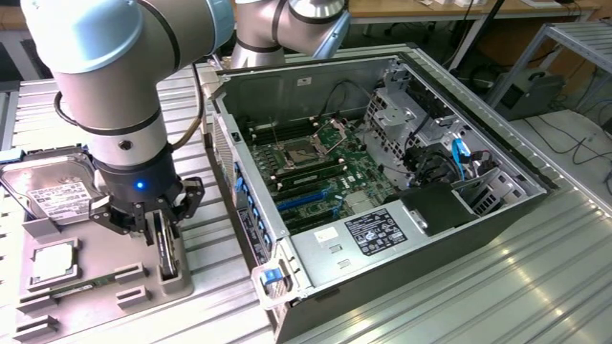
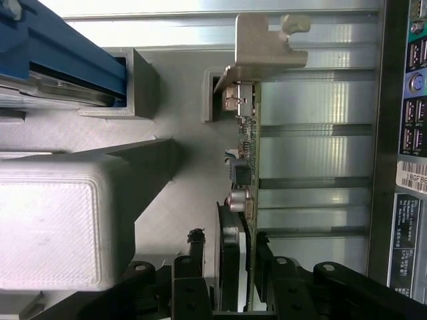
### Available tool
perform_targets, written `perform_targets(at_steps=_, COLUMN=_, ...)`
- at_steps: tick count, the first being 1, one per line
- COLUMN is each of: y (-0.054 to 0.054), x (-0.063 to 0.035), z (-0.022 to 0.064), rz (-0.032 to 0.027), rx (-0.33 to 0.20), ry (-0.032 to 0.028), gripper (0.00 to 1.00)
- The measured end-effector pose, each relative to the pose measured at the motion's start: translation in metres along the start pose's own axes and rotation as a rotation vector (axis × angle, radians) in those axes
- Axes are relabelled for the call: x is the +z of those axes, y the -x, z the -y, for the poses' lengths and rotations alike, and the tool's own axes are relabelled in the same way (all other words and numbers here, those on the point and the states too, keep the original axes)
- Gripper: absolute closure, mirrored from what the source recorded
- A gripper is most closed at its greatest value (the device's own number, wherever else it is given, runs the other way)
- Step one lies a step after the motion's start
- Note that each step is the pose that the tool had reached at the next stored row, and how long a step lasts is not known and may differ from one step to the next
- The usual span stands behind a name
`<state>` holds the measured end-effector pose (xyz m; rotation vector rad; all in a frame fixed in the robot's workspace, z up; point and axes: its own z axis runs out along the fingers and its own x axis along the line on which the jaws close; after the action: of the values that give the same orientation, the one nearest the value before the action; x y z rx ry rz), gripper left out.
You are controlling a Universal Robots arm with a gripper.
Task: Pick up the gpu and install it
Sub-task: 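Pick up the gpu and move the gpu toward the slot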
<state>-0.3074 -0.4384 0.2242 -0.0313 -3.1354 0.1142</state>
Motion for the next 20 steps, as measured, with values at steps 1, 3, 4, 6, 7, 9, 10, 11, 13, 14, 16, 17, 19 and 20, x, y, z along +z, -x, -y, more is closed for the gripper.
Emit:
perform_targets(at_steps=1, y=0.0, x=0.0, z=0.0, rz=0.0014, rx=0.0, ry=0.0, gripper=0.59)
perform_targets(at_steps=3, y=0.0, x=0.0, z=0.0, rz=0.0018, rx=0.0, ry=0.0001, gripper=0.59)
perform_targets(at_steps=4, y=0.0, x=0.0, z=0.0, rz=0.0018, rx=0.0, ry=0.0001, gripper=0.59)
perform_targets(at_steps=6, y=0.0, x=0.0, z=0.0, rz=0.0018, rx=0.0, ry=0.0, gripper=0.59)
perform_targets(at_steps=7, y=0.0, x=0.0, z=0.0, rz=0.0017, rx=0.0, ry=0.0, gripper=0.59)
perform_targets(at_steps=9, y=0.0, x=0.0, z=0.0, rz=0.0018, rx=0.0, ry=0.0, gripper=0.59)
perform_targets(at_steps=10, y=0.0, x=0.0, z=0.0, rz=0.0017, rx=0.0, ry=0.0001, gripper=0.59)
perform_targets(at_steps=11, y=0.0, x=0.0, z=0.0, rz=0.0017, rx=0.0, ry=0.0, gripper=0.59)
perform_targets(at_steps=13, y=0.0, x=0.0, z=0.0, rz=0.0018, rx=0.0, ry=-0.0001, gripper=0.59)
perform_targets(at_steps=14, y=0.0, x=0.0, z=0.0, rz=0.0018, rx=0.0, ry=-0.0001, gripper=0.61)
perform_targets(at_steps=16, y=0.0, x=0.0, z=0.0, rz=0.0018, rx=0.0, ry=-0.0001, gripper=0.61)
perform_targets(at_steps=17, y=0.0, x=0.0, z=0.0, rz=0.0018, rx=0.0, ry=-0.0002, gripper=0.68)
perform_targets(at_steps=19, y=0.0001, x=0.0, z=0.0, rz=0.0019, rx=0.0, ry=-0.0003, gripper=0.68)
perform_targets(at_steps=20, y=0.0002, x=0.0, z=0.0, rz=0.002, rx=0.0, ry=-0.0008, gripper=0.68)
